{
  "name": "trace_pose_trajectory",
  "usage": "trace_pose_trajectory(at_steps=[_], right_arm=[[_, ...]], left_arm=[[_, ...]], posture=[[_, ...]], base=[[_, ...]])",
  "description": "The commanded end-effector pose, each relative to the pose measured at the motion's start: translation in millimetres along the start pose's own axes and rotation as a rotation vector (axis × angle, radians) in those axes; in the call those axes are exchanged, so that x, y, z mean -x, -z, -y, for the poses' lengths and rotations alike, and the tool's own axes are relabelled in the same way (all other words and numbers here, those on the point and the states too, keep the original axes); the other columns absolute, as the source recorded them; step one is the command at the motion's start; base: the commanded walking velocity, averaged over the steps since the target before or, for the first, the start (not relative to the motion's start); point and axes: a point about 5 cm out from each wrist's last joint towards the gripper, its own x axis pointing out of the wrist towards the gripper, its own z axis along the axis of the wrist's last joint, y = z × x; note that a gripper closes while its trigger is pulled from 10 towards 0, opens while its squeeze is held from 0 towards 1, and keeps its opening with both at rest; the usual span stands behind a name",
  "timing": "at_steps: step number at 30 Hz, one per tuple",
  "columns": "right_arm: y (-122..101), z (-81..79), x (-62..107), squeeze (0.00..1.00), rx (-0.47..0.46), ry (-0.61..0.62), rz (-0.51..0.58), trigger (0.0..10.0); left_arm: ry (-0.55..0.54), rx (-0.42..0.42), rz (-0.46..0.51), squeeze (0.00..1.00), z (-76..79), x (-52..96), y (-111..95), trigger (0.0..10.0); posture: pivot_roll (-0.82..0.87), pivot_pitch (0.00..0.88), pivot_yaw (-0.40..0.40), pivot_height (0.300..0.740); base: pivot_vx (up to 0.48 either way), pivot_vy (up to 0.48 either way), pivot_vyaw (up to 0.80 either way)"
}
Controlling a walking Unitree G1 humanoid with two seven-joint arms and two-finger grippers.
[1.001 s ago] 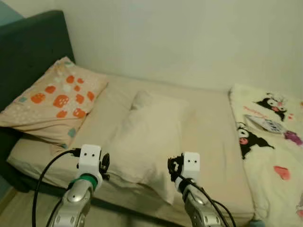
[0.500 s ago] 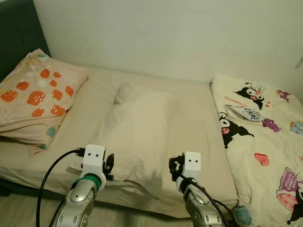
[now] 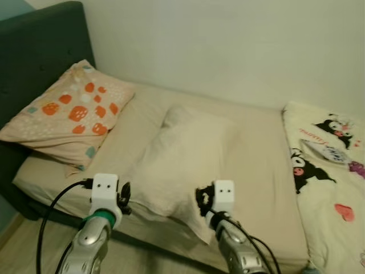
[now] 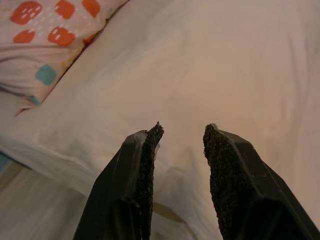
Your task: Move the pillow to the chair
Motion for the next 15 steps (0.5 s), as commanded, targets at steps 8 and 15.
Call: trace_pose_trajectory(at_steps=[8,15], right_arm=[[6.5,5.1,2.7,0.00,-0.012,0.010,-0.027,10.0],[8.4,7.1,4.3,0.00,-0.025,0.020,-0.030,10.0]], left_arm=[[0.011,-0.004,-0.008,0.00,2.0,0.7,2.5,10.0],[0.019,-0.004,-0.009,0.00,2.8,0.4,2.0,10.0]], posture=[[0.06,0.014,-0.028,0.740],[0.06,0.020,-0.022,0.740]], base=[[0.241,0.000,-0.11],[0.243,0.000,-0.75]])
